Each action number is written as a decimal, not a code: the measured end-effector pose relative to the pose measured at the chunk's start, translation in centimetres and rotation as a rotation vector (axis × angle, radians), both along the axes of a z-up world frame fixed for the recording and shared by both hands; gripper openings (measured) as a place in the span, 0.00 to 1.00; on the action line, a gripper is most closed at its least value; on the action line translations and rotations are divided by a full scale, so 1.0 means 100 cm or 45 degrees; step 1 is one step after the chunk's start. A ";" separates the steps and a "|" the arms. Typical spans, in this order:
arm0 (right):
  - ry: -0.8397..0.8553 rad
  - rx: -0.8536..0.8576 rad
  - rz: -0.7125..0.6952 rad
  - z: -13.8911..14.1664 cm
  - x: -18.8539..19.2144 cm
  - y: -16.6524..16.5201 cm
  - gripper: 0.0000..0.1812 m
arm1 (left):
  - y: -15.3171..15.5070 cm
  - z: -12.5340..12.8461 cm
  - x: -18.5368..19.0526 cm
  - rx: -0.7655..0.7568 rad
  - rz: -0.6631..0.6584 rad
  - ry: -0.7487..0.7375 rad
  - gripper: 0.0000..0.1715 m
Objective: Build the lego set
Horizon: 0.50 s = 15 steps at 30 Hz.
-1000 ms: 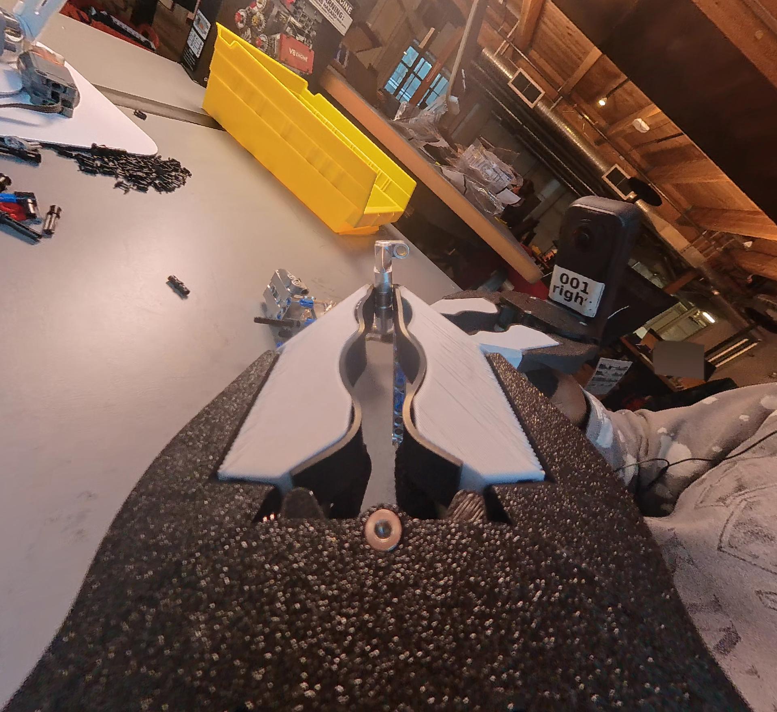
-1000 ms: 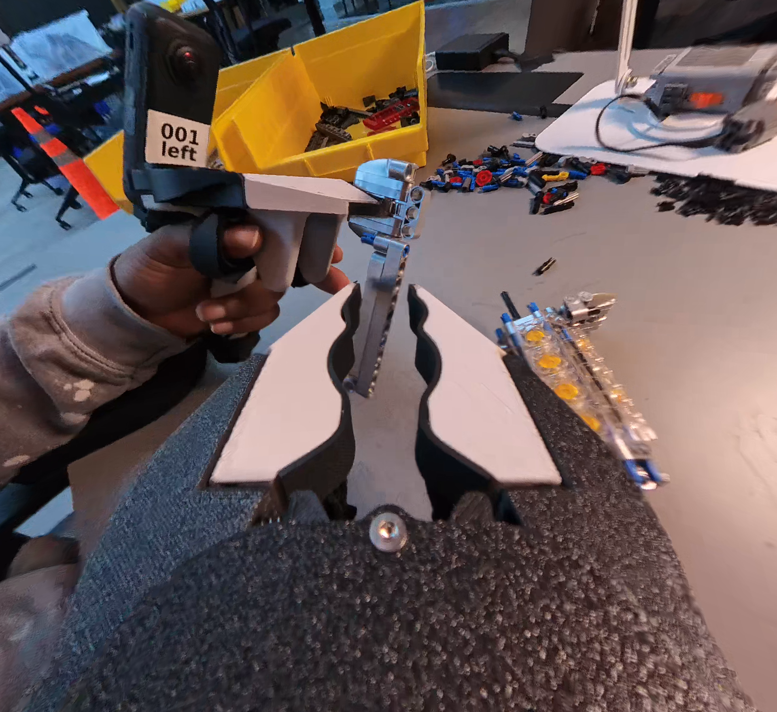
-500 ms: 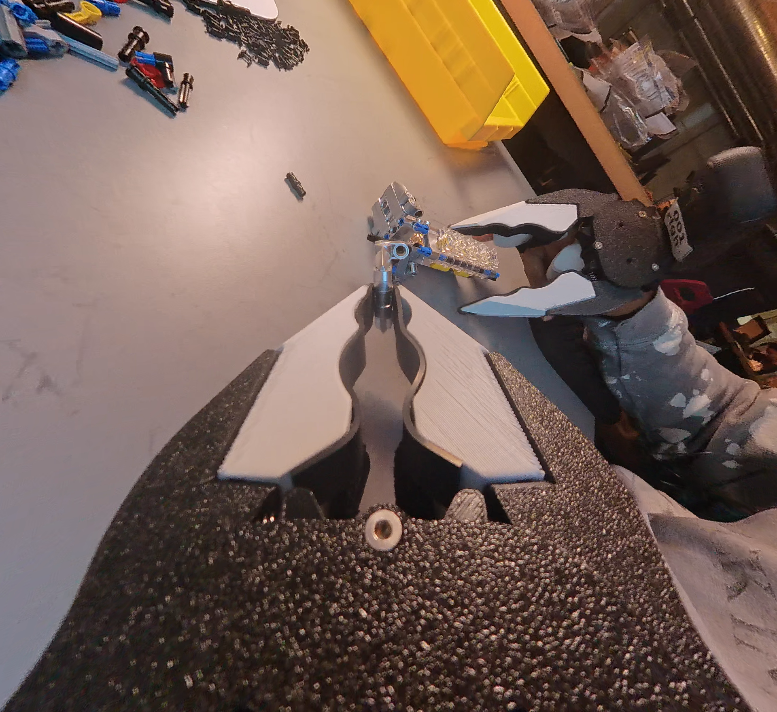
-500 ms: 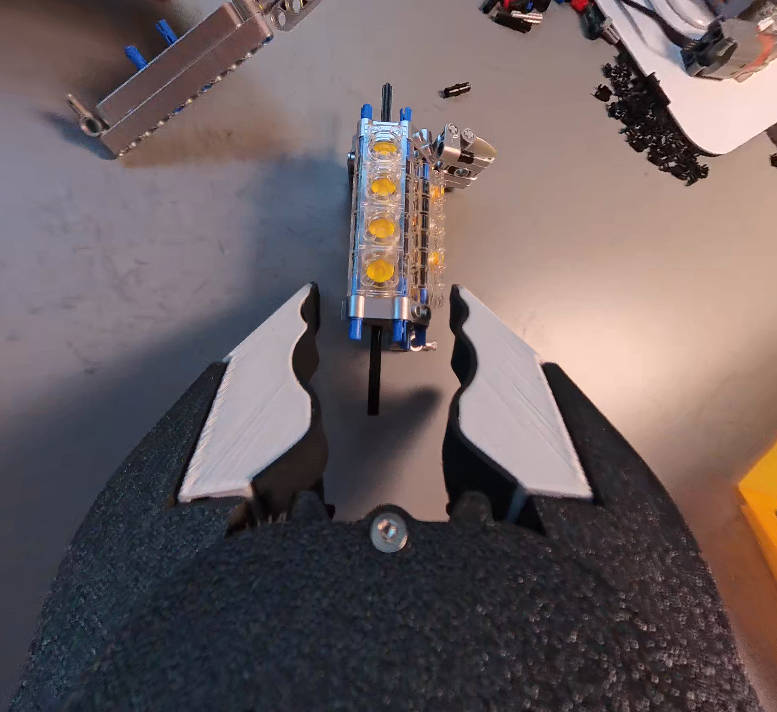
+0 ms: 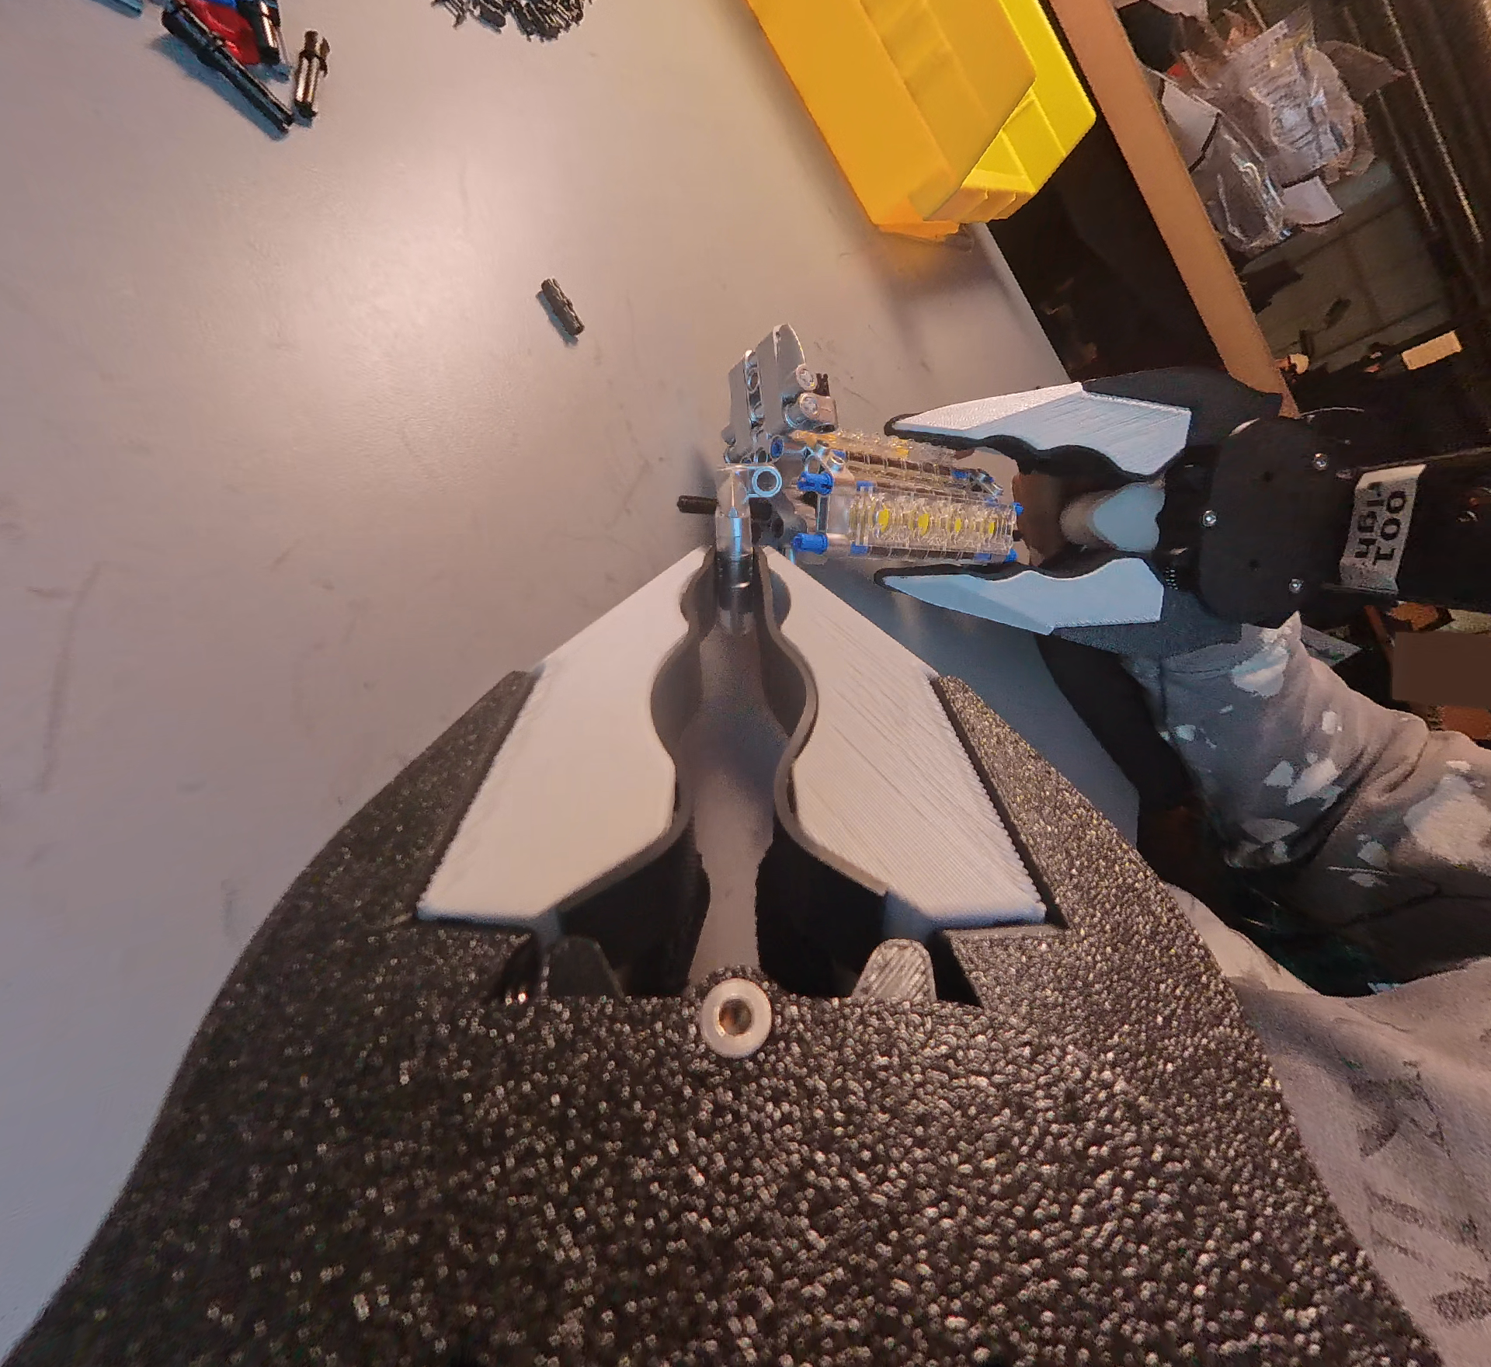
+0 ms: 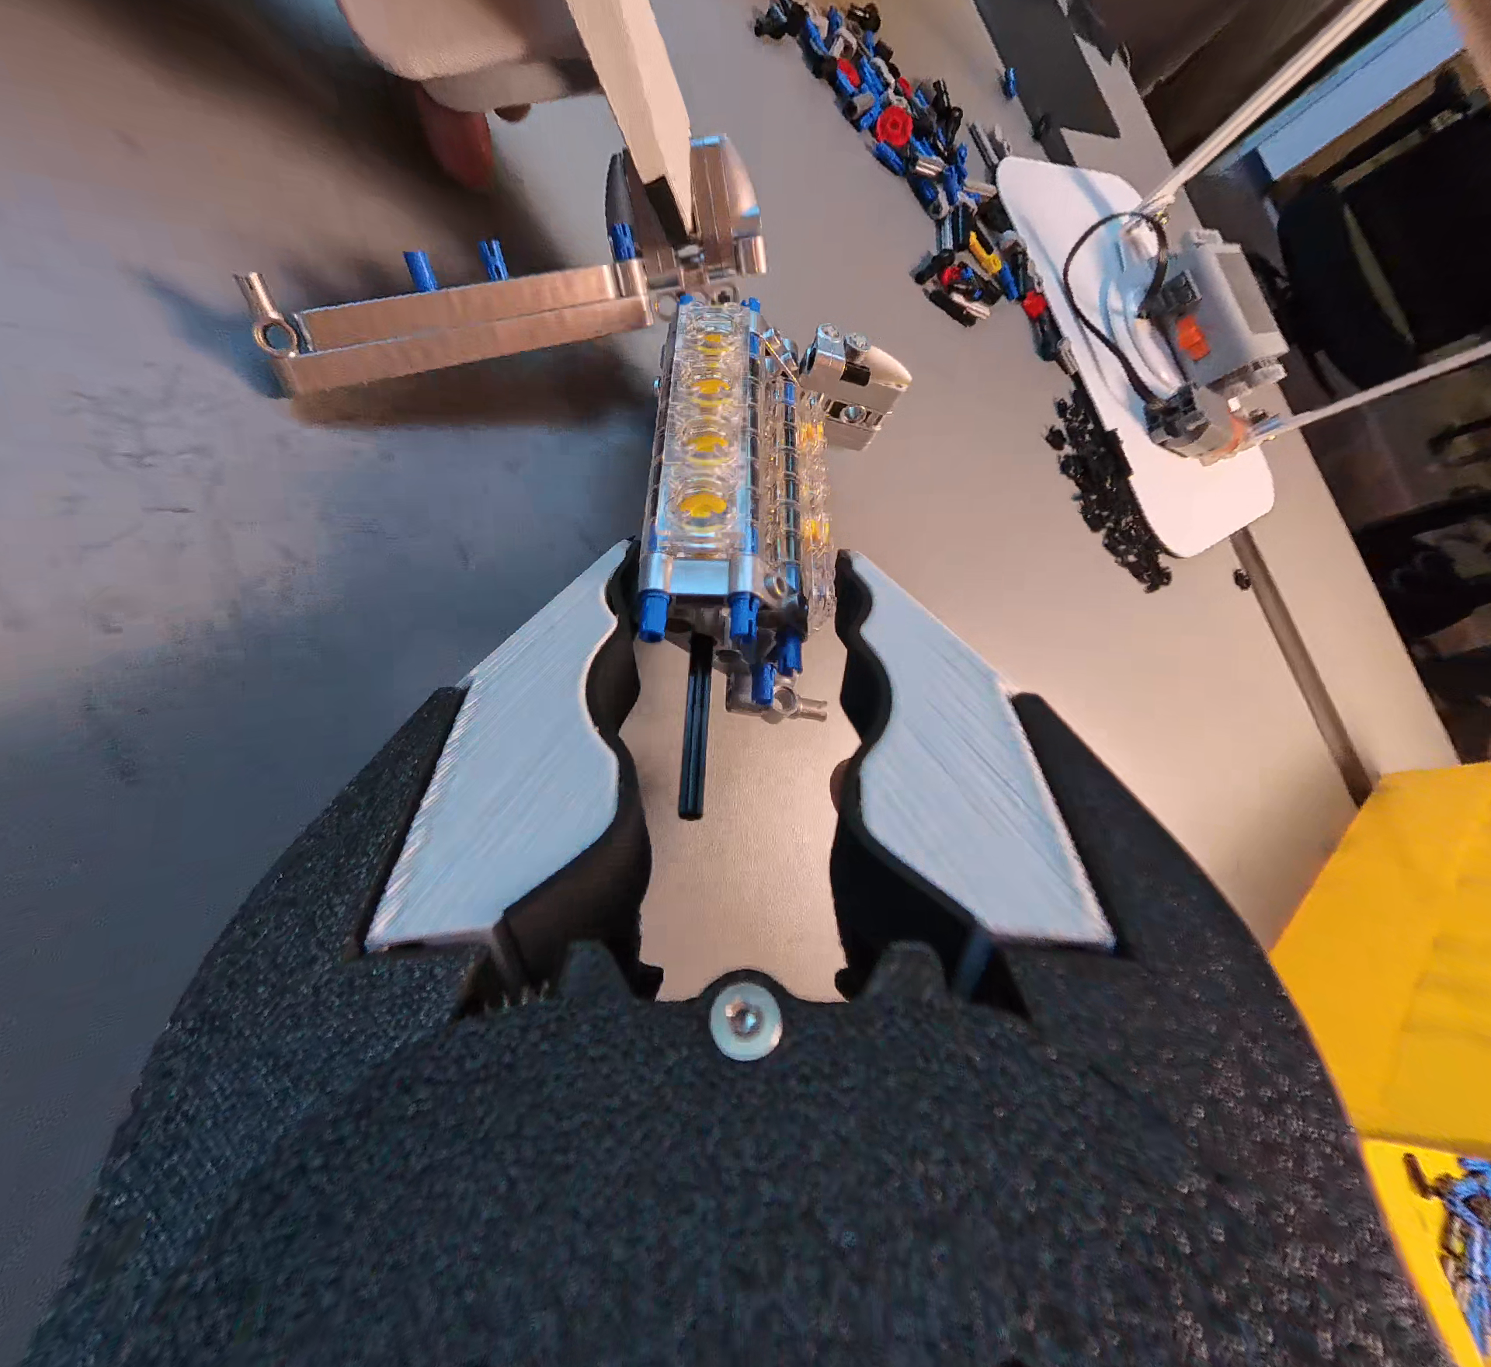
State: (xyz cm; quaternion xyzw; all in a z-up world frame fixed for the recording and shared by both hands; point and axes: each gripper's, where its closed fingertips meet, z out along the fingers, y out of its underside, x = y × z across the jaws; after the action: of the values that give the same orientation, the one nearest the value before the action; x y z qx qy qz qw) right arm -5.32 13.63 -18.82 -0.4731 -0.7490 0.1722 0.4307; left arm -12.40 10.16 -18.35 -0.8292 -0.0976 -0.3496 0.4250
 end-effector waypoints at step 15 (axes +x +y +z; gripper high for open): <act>-0.086 0.232 -0.028 0.020 -0.011 -0.004 0.25 | 0.001 0.013 0.002 0.036 0.006 0.186 0.03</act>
State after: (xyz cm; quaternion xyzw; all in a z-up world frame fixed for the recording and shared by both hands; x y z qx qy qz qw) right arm -6.41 13.19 -16.79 -0.4457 -0.7704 0.0826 0.4483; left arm -12.17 10.30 -17.09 -0.8462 -0.0633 -0.2885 0.4436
